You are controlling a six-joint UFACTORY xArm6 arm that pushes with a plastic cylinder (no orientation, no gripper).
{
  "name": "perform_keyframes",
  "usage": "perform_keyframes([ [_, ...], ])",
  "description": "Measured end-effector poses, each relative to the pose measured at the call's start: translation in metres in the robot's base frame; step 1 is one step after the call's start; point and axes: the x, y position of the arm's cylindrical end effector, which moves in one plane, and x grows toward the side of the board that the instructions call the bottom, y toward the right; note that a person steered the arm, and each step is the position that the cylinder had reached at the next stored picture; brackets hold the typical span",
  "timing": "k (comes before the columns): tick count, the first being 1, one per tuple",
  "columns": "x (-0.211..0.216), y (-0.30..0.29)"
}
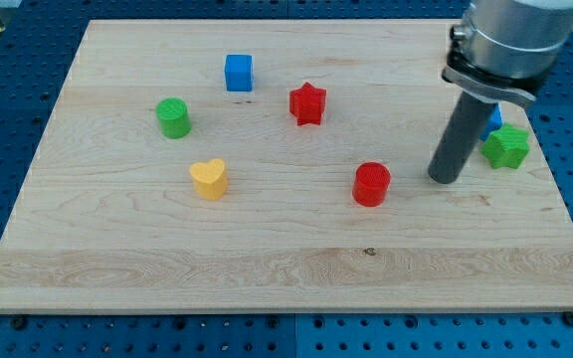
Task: Place the arm diagonally top right of the red circle
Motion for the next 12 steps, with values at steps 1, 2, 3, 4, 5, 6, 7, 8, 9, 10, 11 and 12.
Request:
perform_keyframes([
  [1,-0.024,-0.018],
  [2,-0.041,-0.019],
  [3,-0.041,-0.019],
  [4,-0.045,-0.012],
  [5,-0.049,-0.012],
  [6,-0.059,-0.011],
  [7,-0.065,-0.011],
  [8,-0.065,-0.011],
  [9,-0.081,-0.012],
  [10,-0.097,-0.014],
  [11,-0.107,-0.019],
  [12,-0.107,-0.019],
])
